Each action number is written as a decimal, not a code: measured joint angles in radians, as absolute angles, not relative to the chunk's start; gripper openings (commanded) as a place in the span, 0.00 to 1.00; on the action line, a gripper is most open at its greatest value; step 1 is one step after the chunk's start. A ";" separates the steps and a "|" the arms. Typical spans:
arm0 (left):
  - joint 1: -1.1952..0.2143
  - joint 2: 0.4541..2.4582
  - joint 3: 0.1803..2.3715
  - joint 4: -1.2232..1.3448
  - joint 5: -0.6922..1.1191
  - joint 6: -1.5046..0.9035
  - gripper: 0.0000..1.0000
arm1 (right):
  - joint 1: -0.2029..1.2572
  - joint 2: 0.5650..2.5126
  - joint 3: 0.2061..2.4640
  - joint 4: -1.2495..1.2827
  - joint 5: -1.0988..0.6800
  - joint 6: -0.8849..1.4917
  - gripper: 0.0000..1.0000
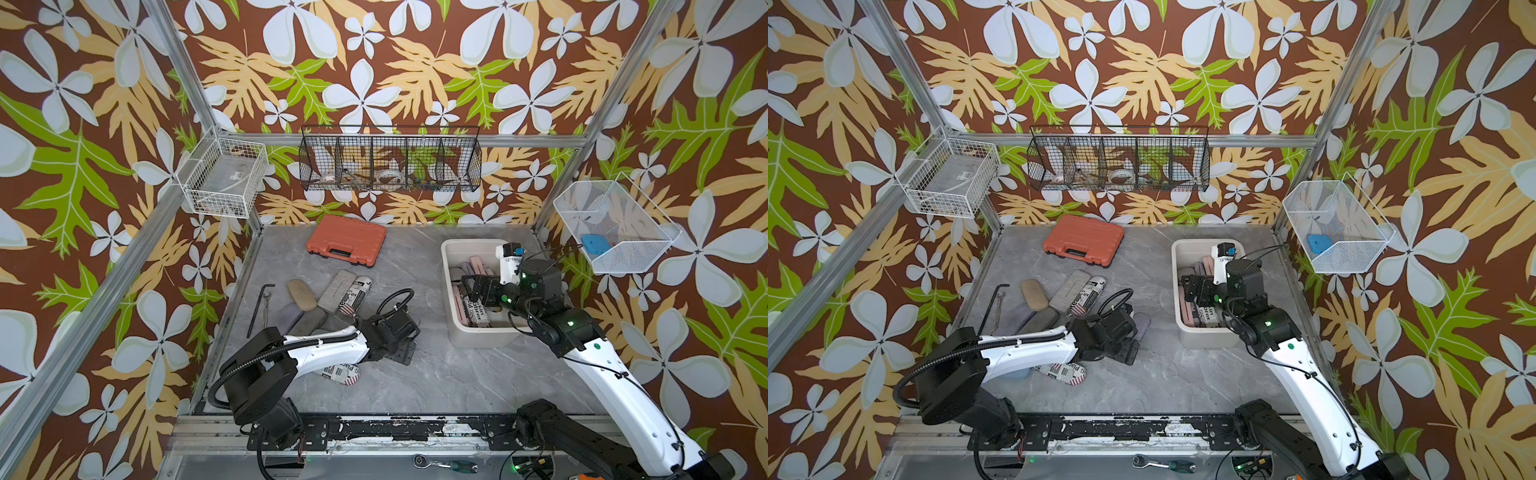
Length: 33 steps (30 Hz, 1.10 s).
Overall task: Put the glasses cases into the storage boxes
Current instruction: Pick up the glasses case at the center of the board, then place the glasses case in the storage box.
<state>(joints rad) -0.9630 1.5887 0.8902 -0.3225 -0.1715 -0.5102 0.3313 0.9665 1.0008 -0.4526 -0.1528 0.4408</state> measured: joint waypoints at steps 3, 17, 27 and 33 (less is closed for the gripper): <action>-0.950 1.615 0.872 -0.294 -0.145 -0.515 0.88 | 0.331 0.963 0.995 -0.453 -0.158 0.441 0.90; -0.949 1.668 0.880 -0.218 -0.122 -0.504 0.60 | 0.331 0.962 0.991 -0.458 -0.165 0.461 0.84; -0.949 1.433 0.874 -0.231 -0.188 -0.577 0.56 | 0.335 0.958 0.992 -0.430 -0.222 0.529 0.77; -0.949 1.228 0.786 -0.084 -0.213 -0.628 0.54 | 0.467 0.993 0.971 -0.332 -0.270 0.637 0.83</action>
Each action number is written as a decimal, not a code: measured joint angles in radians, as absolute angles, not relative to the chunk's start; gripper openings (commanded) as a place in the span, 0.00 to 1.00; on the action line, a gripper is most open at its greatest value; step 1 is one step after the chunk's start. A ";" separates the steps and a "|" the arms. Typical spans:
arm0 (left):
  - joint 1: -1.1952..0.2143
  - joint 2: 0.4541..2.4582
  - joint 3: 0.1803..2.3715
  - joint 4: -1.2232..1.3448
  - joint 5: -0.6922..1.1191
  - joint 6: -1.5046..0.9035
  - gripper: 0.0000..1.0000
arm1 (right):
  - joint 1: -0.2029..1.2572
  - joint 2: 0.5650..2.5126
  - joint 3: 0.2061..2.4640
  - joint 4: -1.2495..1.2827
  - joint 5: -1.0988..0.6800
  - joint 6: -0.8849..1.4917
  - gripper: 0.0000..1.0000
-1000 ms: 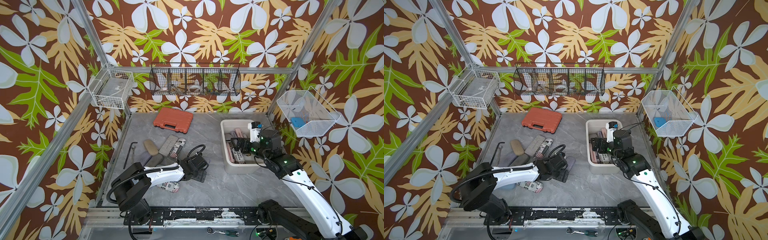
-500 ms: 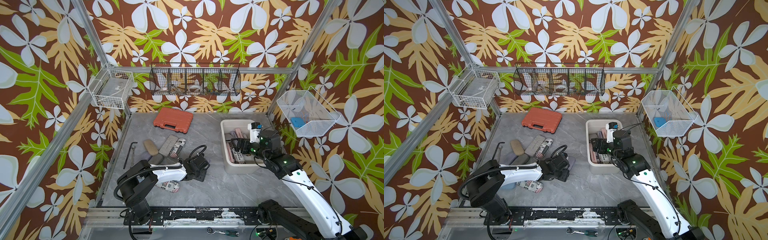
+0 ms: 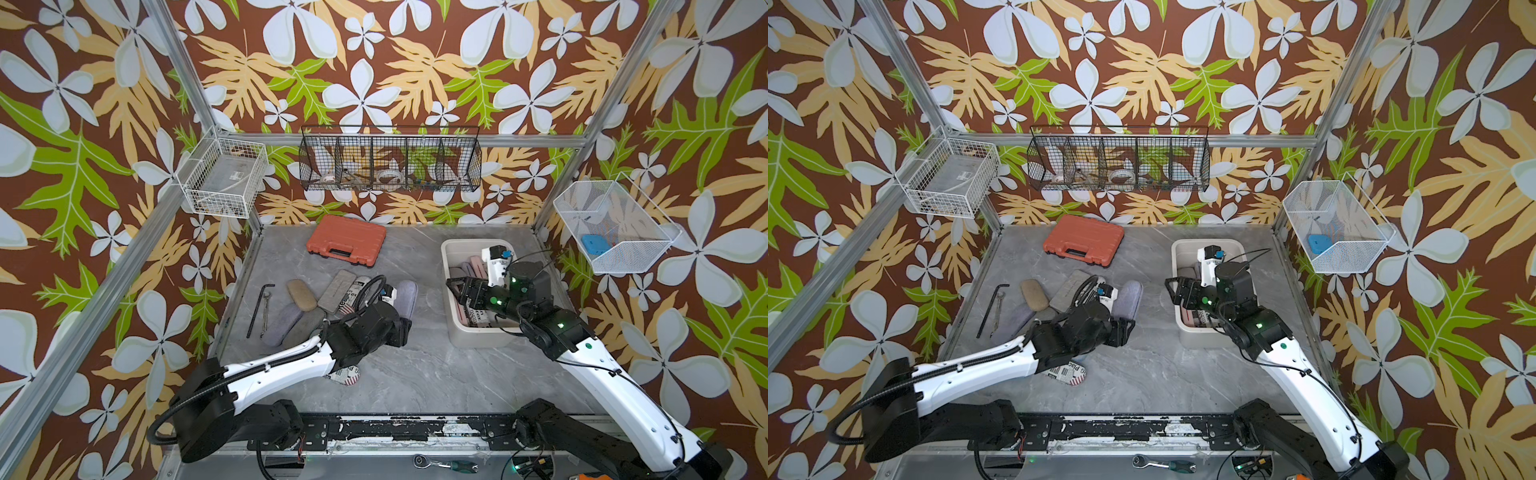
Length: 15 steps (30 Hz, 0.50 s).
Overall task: Put the glasses cases into the storage boxes
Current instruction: Place the glasses case in the storage box.
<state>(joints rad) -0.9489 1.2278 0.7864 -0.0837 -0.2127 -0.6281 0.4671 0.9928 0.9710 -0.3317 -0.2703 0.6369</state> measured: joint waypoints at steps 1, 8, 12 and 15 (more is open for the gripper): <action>-0.949 1.194 0.767 -0.041 -0.213 -0.630 0.54 | 0.498 1.009 0.977 -0.316 -0.278 0.655 0.83; -0.949 1.098 0.726 0.152 -0.188 -0.649 0.54 | 0.606 1.124 1.015 -0.212 -0.314 0.709 0.79; -0.949 1.088 0.708 0.170 -0.171 -0.646 0.54 | 0.630 1.174 1.017 -0.157 -0.339 0.733 0.76; -0.950 1.081 0.686 0.175 -0.155 -0.646 0.54 | 0.651 1.205 1.035 -0.135 -0.341 0.743 0.71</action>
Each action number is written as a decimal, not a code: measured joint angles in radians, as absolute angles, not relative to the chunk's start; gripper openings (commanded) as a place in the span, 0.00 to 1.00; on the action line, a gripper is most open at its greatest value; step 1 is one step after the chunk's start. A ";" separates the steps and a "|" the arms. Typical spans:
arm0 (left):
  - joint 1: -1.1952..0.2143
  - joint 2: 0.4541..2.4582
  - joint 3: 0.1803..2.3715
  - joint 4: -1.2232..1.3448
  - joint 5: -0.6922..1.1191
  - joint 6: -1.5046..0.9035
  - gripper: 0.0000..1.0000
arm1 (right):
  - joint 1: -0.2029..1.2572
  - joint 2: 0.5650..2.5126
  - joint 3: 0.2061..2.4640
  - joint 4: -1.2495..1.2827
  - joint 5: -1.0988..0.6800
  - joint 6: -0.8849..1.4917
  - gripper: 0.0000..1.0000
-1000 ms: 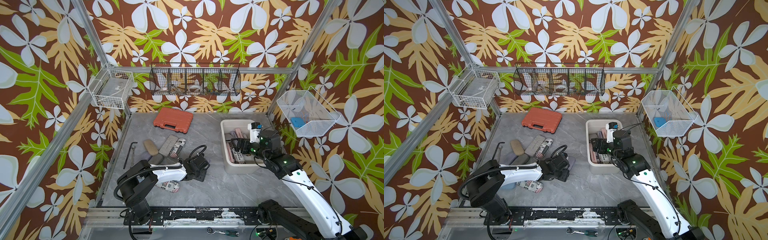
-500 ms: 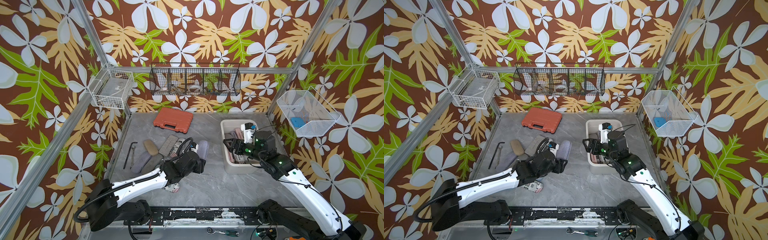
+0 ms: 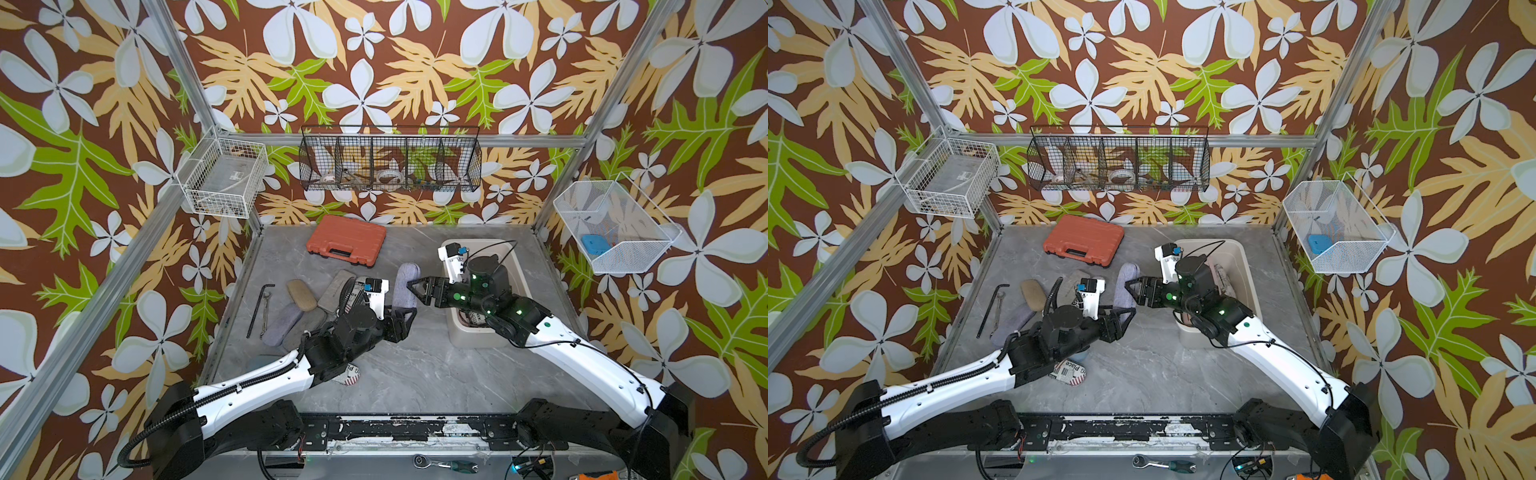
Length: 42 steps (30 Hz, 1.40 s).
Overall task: Put the glasses cases into the storage boxes
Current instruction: Place the glasses case in the storage box.
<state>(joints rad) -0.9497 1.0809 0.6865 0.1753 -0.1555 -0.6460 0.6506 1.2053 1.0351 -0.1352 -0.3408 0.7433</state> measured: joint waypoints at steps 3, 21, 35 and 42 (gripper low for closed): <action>-0.950 1.070 0.678 0.177 -0.152 -0.646 0.54 | 0.657 1.225 1.043 -0.113 -0.342 0.752 0.65; -0.950 1.095 0.666 0.203 -0.156 -0.640 1.00 | 0.705 1.307 1.086 -0.073 -0.288 0.758 0.33; -0.950 0.732 0.447 0.090 -0.340 -0.681 1.00 | 0.702 1.382 1.314 -0.275 -0.181 0.589 0.32; -0.950 0.495 0.317 -0.060 -0.502 -0.808 1.00 | 0.686 1.420 1.422 -0.394 -0.114 0.495 0.32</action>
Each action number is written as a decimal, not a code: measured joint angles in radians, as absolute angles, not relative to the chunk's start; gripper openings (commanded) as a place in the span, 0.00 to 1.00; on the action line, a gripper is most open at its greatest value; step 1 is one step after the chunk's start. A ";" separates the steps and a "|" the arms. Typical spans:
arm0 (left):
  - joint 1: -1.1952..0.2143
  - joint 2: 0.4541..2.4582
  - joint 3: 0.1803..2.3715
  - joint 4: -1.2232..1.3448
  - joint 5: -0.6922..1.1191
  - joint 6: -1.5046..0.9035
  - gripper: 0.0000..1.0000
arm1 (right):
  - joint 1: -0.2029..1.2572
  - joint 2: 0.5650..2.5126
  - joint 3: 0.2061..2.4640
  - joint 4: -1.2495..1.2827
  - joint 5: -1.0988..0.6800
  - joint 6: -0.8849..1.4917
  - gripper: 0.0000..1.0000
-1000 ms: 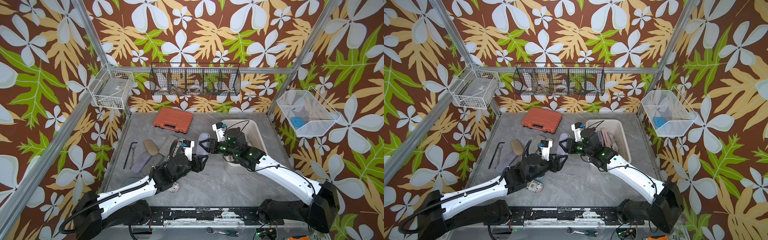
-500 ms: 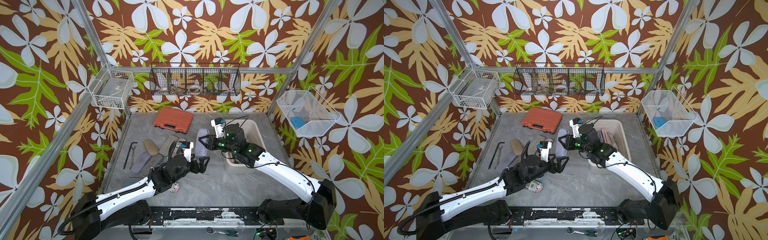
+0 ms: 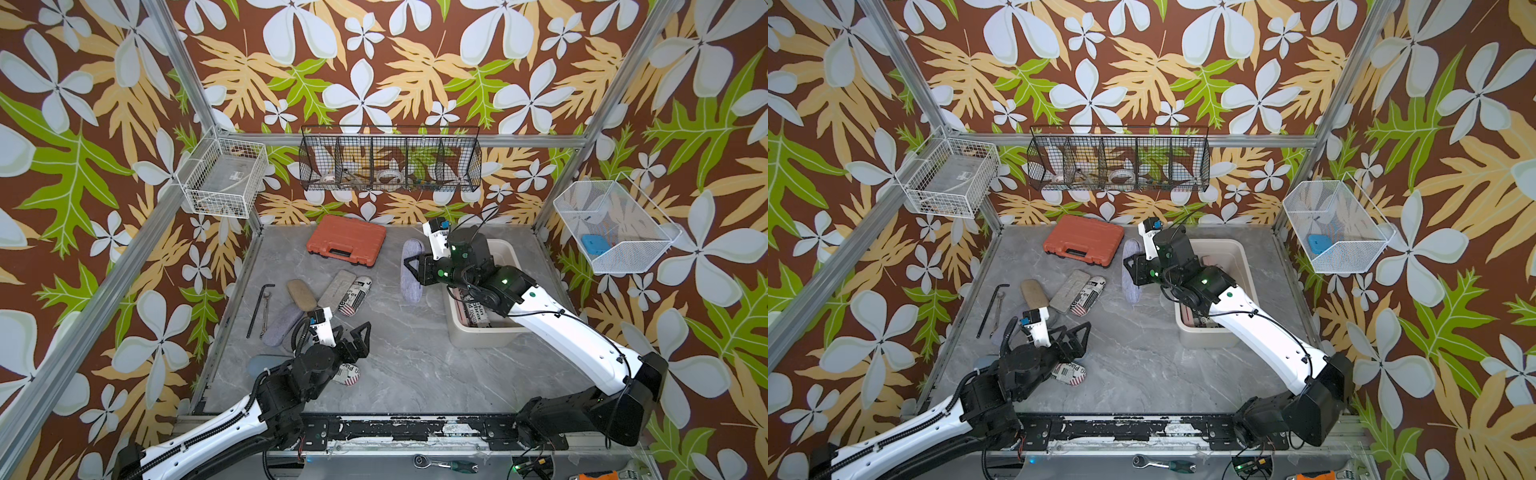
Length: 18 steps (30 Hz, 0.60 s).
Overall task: Put the glasses cases into the storage boxes
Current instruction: Place the glasses case in the storage box.
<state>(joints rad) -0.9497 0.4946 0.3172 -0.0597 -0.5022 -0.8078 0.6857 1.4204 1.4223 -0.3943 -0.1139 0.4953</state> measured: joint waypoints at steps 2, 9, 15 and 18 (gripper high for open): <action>-0.950 0.450 0.301 -0.089 -0.524 -0.831 1.00 | 0.676 1.423 1.445 -0.424 -0.095 0.477 0.31; -0.950 0.378 0.273 -0.152 -0.563 -0.867 1.00 | 0.575 1.373 1.466 -0.552 0.046 0.428 0.31; -0.950 0.381 0.273 -0.159 -0.566 -0.884 1.00 | 0.511 1.331 1.466 -0.660 0.199 0.357 0.31; -0.950 0.390 0.274 -0.161 -0.564 -0.884 1.00 | 0.470 1.331 1.452 -0.710 0.275 0.332 0.31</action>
